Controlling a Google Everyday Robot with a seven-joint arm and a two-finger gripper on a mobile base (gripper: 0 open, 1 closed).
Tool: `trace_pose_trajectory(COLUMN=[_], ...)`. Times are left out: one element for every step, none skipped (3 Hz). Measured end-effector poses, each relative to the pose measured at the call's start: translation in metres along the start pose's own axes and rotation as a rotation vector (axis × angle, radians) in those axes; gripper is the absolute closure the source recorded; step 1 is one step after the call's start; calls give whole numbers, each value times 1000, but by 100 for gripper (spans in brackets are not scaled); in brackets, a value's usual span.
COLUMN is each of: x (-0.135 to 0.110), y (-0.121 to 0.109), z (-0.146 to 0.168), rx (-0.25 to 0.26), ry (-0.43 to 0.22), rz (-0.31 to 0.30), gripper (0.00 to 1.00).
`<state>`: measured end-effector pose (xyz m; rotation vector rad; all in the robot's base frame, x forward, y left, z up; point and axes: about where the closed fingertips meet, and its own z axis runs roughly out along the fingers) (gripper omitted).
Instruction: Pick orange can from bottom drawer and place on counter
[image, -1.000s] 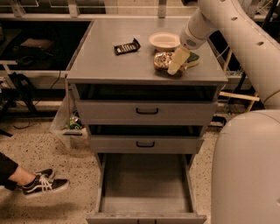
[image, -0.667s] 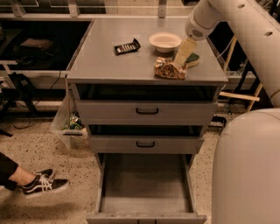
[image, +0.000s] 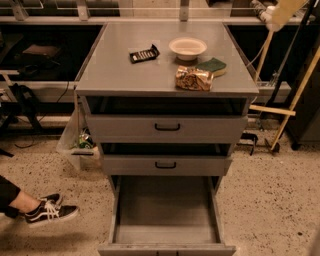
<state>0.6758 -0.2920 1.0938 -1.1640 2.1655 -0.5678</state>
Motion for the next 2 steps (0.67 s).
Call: trace_pose_trajectory(x=[73,76], y=[-27,-28], z=[-112,-121], rx=[128,142], ry=[39,34], rz=[133,137], gripper=[0,0])
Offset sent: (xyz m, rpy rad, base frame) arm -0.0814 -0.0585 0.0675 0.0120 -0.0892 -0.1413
